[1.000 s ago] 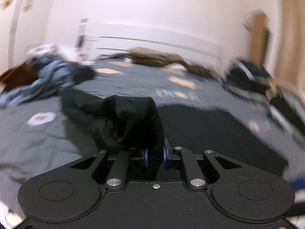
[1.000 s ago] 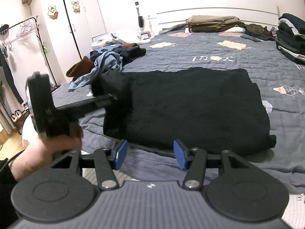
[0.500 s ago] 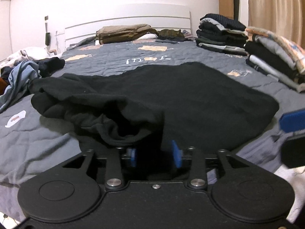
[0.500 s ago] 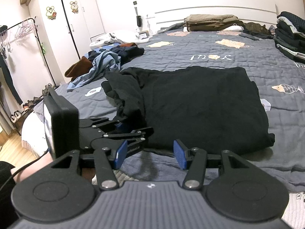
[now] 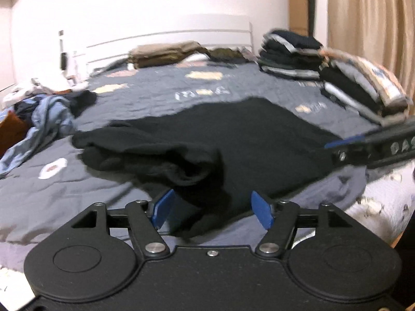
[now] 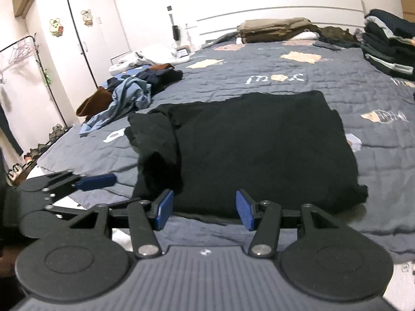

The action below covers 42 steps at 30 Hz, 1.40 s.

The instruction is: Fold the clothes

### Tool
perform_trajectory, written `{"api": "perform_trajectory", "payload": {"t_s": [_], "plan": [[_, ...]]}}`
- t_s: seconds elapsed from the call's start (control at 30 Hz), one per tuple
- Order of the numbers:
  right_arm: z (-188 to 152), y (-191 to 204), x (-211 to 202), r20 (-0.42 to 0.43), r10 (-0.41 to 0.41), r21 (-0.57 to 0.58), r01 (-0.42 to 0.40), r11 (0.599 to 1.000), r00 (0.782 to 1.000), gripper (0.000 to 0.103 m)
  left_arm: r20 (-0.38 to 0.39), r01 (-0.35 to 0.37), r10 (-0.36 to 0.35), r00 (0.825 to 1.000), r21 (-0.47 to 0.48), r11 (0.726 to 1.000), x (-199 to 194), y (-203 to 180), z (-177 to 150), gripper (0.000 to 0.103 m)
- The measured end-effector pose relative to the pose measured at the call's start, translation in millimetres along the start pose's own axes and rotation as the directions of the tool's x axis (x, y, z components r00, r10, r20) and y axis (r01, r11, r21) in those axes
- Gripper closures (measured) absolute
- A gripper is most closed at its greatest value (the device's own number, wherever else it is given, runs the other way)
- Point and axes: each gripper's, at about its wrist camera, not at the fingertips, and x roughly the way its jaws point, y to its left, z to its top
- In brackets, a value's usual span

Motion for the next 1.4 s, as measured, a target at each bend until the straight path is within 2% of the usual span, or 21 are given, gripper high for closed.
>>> {"api": "perform_trajectory", "payload": {"t_s": [0.17,0.33,0.43,0.57,0.67,0.77,0.83,1.03,1.1,1.2,1.23,1.4], "plan": [[2.8,20.4,13.9,-0.019,0.029,-0.042,-0.029,0.999,0.999,0.05,0.037,-0.031,0.037,0.999,-0.162,0.986,-17.4,38.3,1.6,0.035],[5.9,37.5,25.3,-0.025,0.047,-0.085,-0.049,0.995,0.999,0.05,0.071,-0.026,0.043,0.997,-0.215,0.976,-32.0,56.7,5.2,0.033],[8.8,50.8,34.2,-0.038,0.064,-0.201,-0.07,0.977,0.997,0.05,0.084,-0.029,0.052,0.995,-0.262,0.965,-33.0,64.0,10.0,0.032],[10.4,68.4,45.6,-0.036,0.068,-0.398,-0.077,0.914,0.997,0.05,0.12,0.012,0.027,0.992,-0.311,0.95,-29.0,71.2,21.8,0.031],[2.5,80.0,58.3,-0.044,0.072,-0.562,-0.084,0.823,0.996,0.05,0.138,0.038,0.009,0.99,-0.333,0.942,-23.6,75.7,30.4,0.029],[-6.0,86.3,72.8,-0.057,0.04,-0.684,-0.068,0.727,0.998,0.05,0.149,0.051,0.0,0.989,-0.339,0.939,-18.1,80.8,36.8,0.029],[-7.7,86.4,79.1,-0.033,0.018,-0.709,-0.037,0.704,0.999,0.05,0.153,0.054,-0.001,0.988,-0.345,0.937,-14.5,84.9,40.7,0.029],[3.8,79.1,86.4,0.048,0.006,-0.703,0.029,0.71,0.999,0.05,0.166,0.063,-0.002,0.986,-0.363,0.93,-3.9,97.2,52.2,0.028],[3.0,81.8,91.2,0.059,0.021,-0.746,0.031,0.665,0.998,0.05,0.17,0.065,-0.002,0.985,-0.369,0.927,-0.3,101.4,56.0,0.028],[-3.7,88.7,104.5,0.07,0.02,-0.829,0.047,0.558,0.997,0.05,0.177,0.07,-0.002,0.984,-0.378,0.923,5.0,107.5,61.7,0.027],[-5.0,90.5,108.5,0.072,0.018,-0.843,0.051,0.536,0.997,0.05,0.179,0.071,-0.002,0.984,-0.381,0.922,6.8,109.6,63.6,0.027],[-6.1,93.8,118.3,0.097,0.049,-0.867,0.061,0.494,0.994,0.05,0.186,0.087,-0.01,0.982,-0.412,0.907,18.4,121.3,72.5,0.026]]}}
